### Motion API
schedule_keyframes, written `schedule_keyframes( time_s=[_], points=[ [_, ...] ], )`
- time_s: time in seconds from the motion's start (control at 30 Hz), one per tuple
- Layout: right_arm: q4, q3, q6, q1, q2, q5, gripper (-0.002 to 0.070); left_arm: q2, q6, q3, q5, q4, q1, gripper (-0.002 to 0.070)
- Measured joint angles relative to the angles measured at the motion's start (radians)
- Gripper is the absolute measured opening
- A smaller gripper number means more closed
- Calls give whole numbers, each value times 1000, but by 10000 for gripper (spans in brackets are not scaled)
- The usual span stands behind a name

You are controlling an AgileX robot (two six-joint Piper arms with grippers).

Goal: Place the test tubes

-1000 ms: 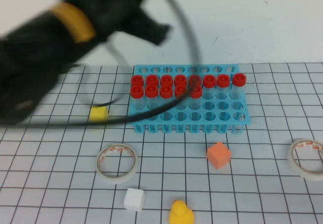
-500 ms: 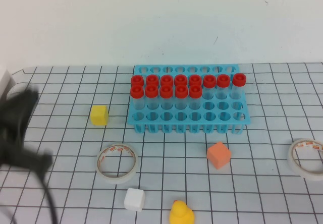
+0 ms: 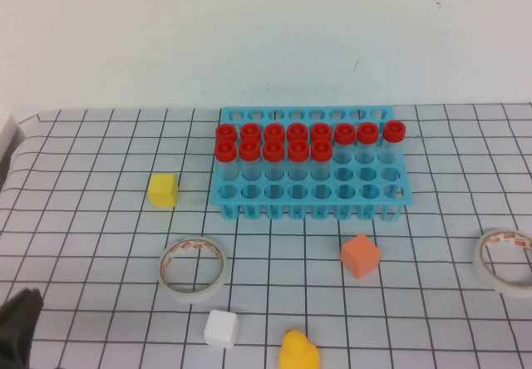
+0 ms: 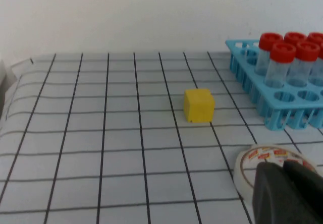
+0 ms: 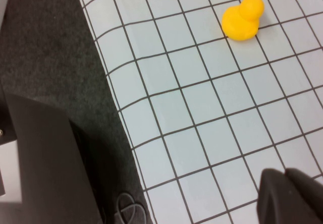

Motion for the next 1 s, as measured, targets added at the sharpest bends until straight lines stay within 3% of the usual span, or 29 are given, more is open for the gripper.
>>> schedule_keyframes(
  time_s=[0.3, 0.57, 0.7, 1.0],
  points=[
    [0, 0, 0, 0, 0, 0, -1, 0, -2, 83, 2, -19, 0, -1],
    [0, 0, 0, 0, 0, 0, -1, 0, -8, 83, 132, -74, 0, -1],
    [1, 0, 0, 0, 0, 0, -1, -127, -10, 83, 258, -166, 14, -1],
    [1, 0, 0, 0, 0, 0, -1, -511, 117, 83, 578, -128, 111, -1]
  ],
)
